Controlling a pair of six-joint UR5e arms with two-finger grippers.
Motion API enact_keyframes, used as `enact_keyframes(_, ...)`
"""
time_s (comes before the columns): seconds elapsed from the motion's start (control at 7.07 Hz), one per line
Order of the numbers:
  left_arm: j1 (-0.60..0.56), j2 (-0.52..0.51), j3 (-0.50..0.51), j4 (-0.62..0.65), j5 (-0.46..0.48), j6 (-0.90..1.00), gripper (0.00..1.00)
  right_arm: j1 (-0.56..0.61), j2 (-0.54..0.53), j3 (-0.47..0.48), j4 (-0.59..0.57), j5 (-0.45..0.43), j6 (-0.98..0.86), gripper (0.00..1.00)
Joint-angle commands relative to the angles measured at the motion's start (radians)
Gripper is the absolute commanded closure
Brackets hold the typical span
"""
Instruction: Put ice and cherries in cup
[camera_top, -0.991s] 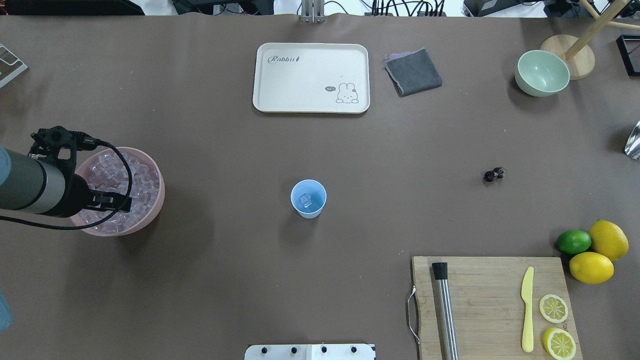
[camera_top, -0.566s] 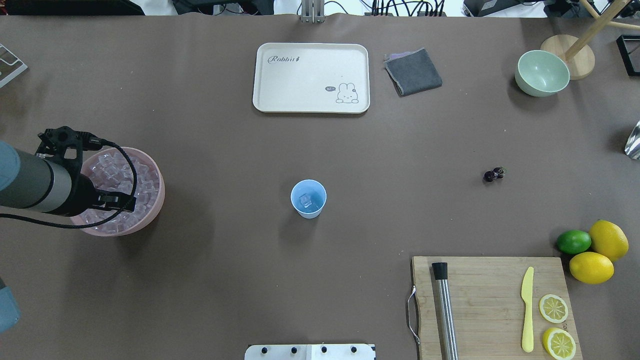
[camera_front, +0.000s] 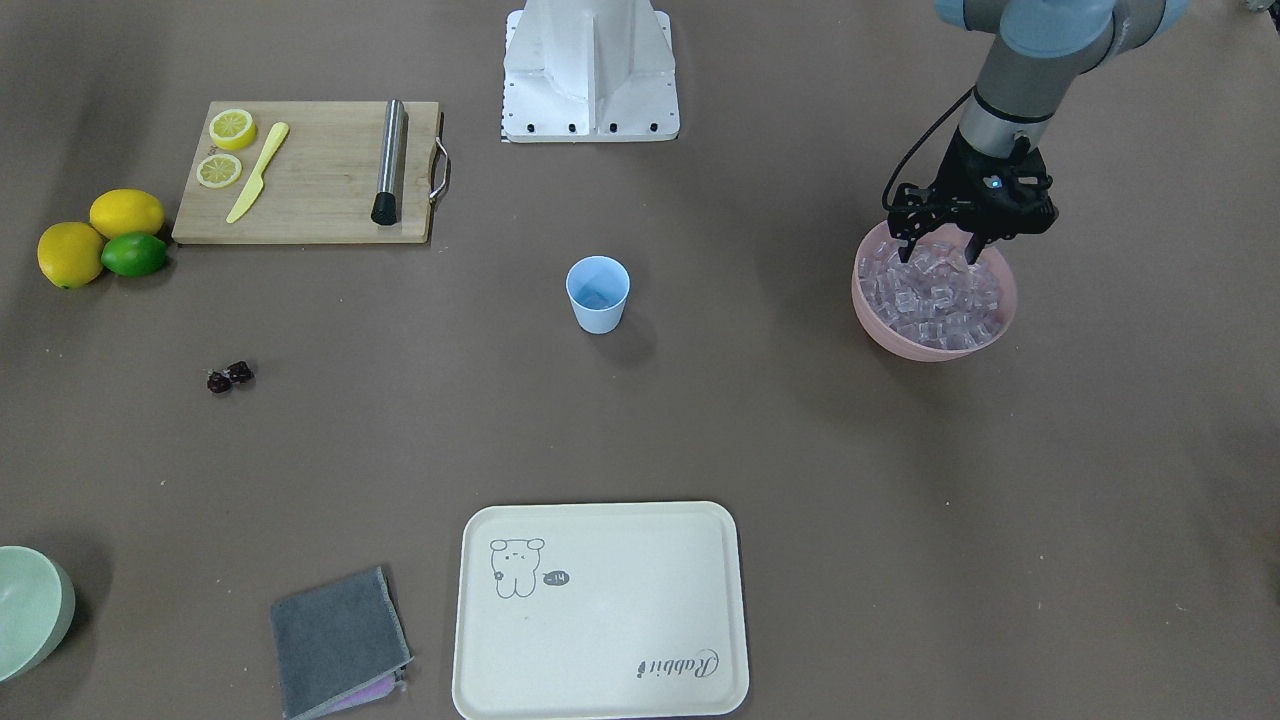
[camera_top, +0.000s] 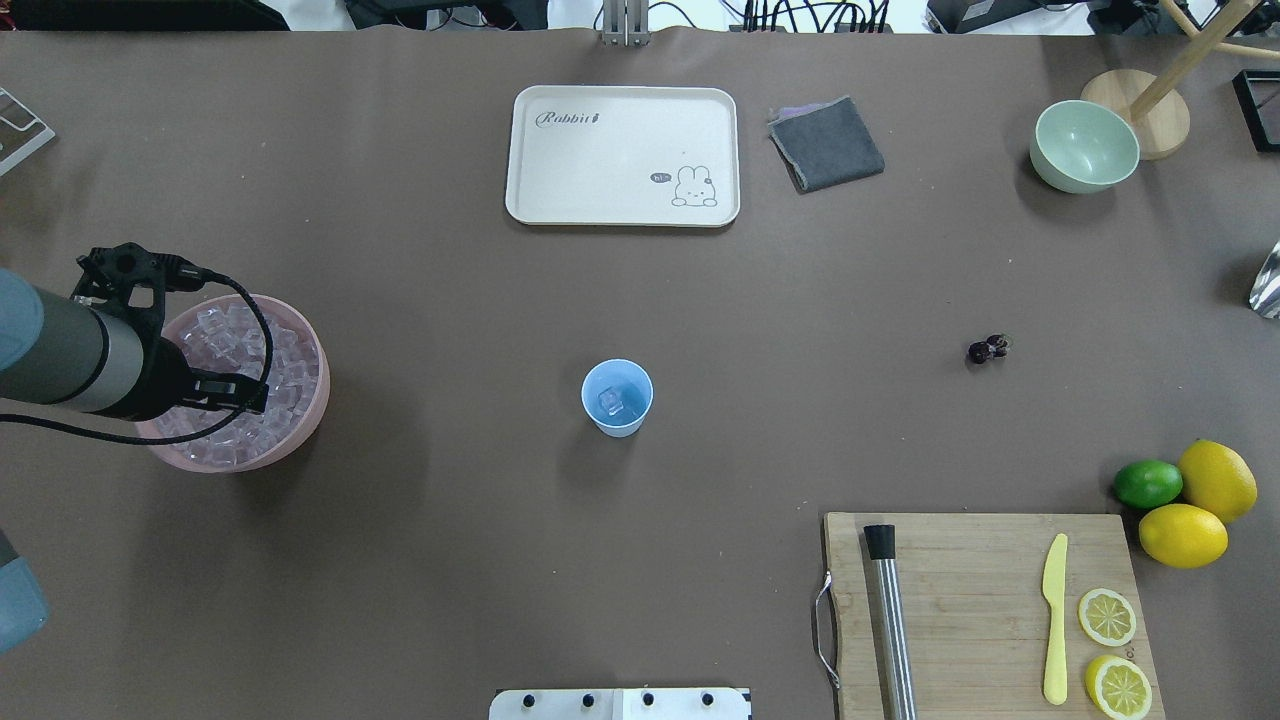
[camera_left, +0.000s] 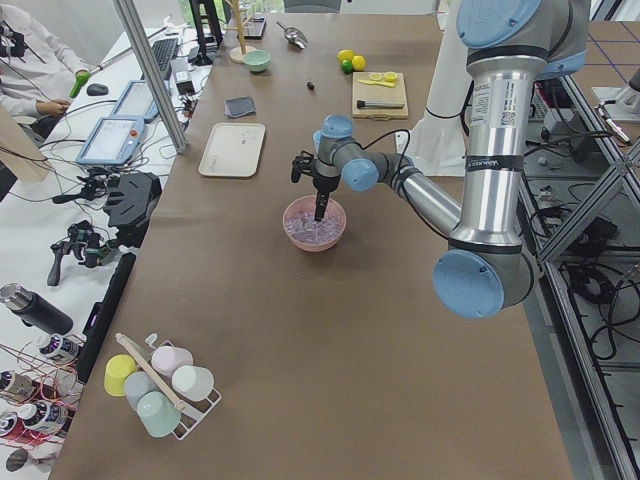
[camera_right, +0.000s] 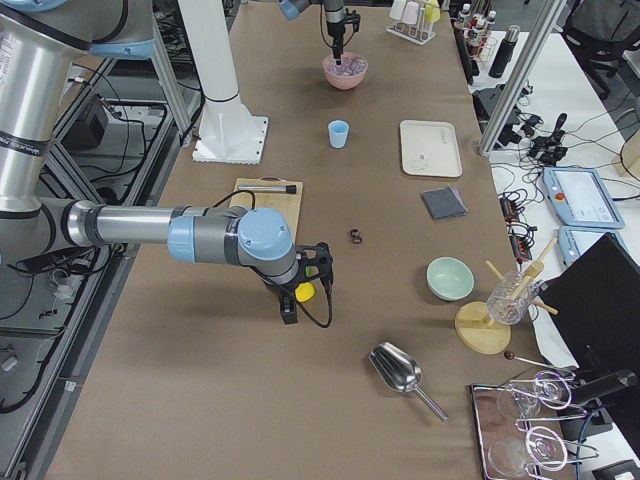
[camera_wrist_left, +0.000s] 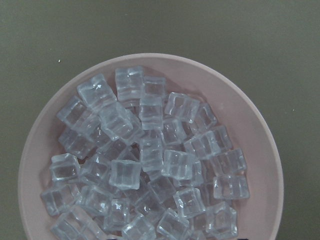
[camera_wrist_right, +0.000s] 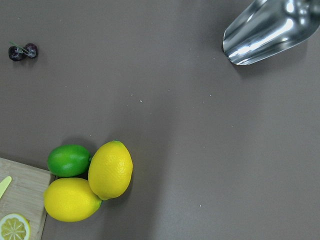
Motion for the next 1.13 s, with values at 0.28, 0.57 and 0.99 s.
enact_keyframes(0.28,-0.094,-0.094,0.196,-0.071,-0.129,0.017,0.16,0.000,-0.017,0.000,0.002,0.048,-0.002,0.00)
enact_keyframes(0.57,-0.120,-0.080,0.197,-0.079,-0.234,-0.065,0.15,0.000,-0.018,-0.002,0.002,0.050,-0.002,0.00)
enact_keyframes(0.99,-0.120,-0.089,0.218,-0.076,-0.236,-0.095,0.16,0.000,-0.018,0.000,0.002,0.051,-0.002,0.00)
